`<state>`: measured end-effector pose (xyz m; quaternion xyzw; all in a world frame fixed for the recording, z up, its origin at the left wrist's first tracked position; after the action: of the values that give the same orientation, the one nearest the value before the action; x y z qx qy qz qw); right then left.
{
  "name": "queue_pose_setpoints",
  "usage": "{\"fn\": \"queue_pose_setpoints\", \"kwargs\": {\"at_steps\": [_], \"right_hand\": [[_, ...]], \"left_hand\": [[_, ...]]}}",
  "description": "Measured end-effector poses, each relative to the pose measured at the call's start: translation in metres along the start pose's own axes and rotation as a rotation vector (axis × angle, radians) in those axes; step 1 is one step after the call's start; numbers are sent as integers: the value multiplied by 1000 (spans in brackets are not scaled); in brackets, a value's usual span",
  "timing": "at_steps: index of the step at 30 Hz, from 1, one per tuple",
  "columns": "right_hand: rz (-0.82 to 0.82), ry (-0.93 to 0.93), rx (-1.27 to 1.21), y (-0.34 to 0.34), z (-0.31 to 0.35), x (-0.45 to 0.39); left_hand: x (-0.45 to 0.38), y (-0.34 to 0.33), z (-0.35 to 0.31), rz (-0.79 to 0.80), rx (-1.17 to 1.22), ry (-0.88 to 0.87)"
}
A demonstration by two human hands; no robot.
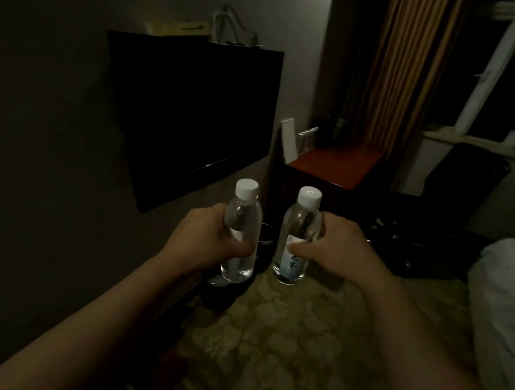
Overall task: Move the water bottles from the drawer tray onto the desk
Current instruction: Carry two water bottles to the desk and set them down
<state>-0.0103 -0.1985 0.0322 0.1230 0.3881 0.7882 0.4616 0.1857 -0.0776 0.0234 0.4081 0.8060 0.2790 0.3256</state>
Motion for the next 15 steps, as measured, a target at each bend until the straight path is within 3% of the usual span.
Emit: {"fn": "queue_pose_setpoints", "kwargs": {"at_steps": [15], "right_hand": [[-184,-226,29,70,-137,-161]], "left_hand": [[-234,-152,-47,211,167,-224]]}}
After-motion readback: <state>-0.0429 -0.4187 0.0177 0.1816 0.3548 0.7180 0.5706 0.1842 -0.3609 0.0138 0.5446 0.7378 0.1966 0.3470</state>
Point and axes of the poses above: each hand's wrist, its own x-axis away from the middle knuckle, its own y-axis out of the back of the hand, z = x × y, the point moved 6 cm from there along -x, towards the middle knuckle, and after that the axes turned 4 degrees about -z, right-handed, at the moved point
